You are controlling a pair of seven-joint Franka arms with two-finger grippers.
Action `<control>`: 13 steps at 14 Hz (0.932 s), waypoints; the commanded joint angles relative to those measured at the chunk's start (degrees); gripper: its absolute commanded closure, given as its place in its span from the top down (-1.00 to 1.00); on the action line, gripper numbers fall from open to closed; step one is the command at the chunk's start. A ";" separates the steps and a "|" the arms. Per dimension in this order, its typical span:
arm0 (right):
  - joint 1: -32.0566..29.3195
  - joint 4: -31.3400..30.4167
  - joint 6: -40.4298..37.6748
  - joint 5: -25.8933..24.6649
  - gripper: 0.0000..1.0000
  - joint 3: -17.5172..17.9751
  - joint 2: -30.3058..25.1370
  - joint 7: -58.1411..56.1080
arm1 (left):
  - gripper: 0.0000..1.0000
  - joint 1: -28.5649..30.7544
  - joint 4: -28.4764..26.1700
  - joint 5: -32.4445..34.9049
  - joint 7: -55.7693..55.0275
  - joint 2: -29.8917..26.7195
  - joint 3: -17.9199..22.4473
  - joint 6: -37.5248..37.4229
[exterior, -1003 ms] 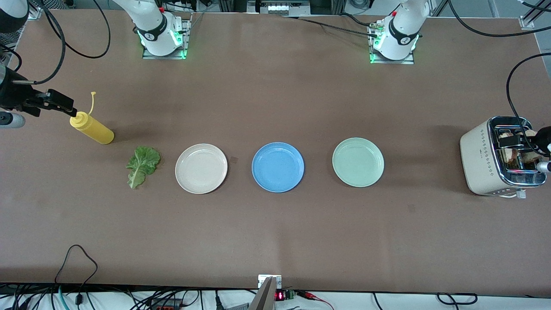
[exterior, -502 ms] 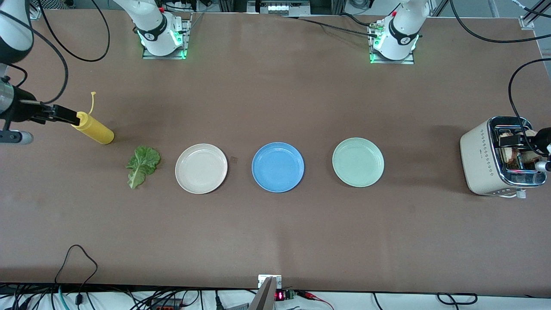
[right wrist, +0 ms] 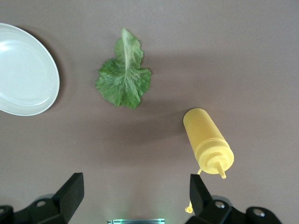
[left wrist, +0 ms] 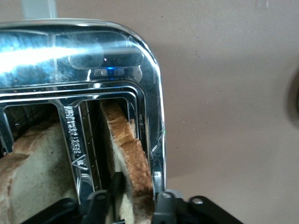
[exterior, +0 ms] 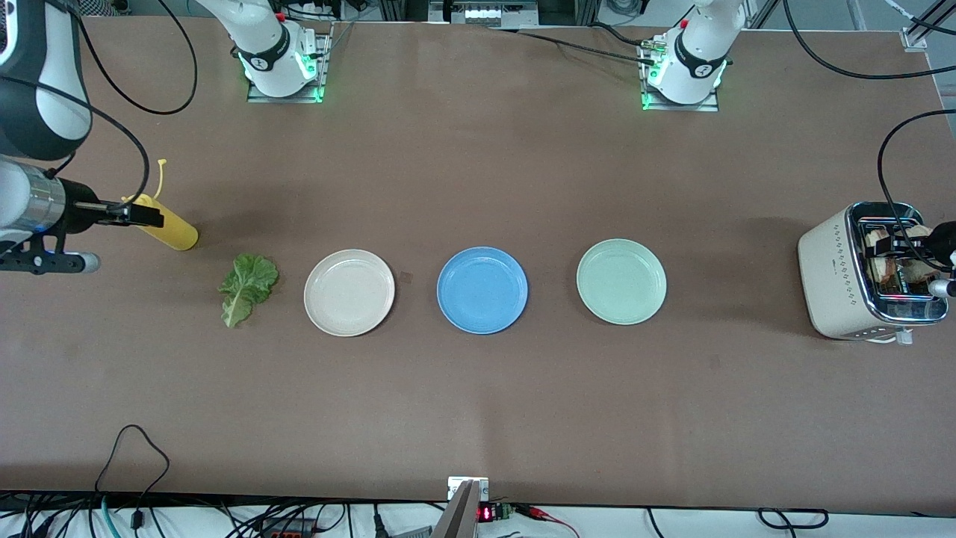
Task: Make sandwich in blue plate with both arms
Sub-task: 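Lift the bread with the left gripper while the right gripper grasps lettuce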
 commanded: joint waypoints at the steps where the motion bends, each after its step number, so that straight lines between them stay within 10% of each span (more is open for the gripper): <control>1: 0.13 0.04 2.21 -0.52 1.00 0.31 2.62 0.91 | -0.90 0.27 1.15 0.43 0.96 0.50 -0.33 -0.59; 7: 0.39 -0.40 13.45 -0.52 1.00 0.40 7.80 0.56 | -0.99 -2.45 8.69 7.99 2.28 -0.02 -2.09 -3.04; 13: 2.06 -1.88 25.32 -0.52 1.00 0.48 12.55 0.91 | -0.97 -5.96 20.12 7.37 1.58 -0.46 -4.80 -22.18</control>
